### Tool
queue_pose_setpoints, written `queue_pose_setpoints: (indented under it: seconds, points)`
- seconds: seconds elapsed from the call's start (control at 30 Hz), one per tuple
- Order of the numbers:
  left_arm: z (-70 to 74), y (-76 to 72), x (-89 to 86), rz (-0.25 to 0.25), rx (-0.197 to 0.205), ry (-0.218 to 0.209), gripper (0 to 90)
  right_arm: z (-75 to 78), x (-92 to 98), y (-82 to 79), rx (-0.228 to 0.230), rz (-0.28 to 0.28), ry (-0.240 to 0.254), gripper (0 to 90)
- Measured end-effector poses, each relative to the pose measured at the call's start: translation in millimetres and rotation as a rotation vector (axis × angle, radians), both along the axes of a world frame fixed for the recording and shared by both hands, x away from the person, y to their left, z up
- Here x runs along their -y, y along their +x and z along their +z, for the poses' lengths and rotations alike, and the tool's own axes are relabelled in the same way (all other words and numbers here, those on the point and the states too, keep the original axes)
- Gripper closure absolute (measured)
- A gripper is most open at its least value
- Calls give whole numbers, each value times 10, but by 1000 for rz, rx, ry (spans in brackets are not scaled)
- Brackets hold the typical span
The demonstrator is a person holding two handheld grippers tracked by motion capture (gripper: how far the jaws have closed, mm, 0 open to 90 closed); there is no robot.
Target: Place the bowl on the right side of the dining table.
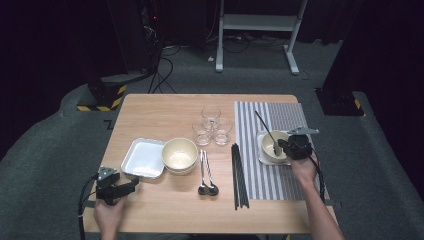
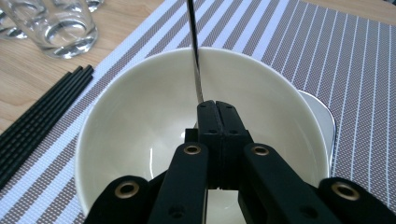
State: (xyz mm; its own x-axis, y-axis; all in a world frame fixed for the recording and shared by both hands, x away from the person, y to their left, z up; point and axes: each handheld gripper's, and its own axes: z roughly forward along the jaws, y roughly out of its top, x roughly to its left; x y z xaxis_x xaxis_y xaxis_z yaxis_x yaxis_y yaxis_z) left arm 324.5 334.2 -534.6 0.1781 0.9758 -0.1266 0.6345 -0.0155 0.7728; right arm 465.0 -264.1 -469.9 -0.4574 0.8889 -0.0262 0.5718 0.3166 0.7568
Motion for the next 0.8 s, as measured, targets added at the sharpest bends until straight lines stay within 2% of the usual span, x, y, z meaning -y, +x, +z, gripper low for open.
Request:
queue_pose_setpoints:
  seconds: [0.8]
  points:
    - [-1,3,21,-3,-2,13,168,-77,-3,28,-23,-1,-3,899]
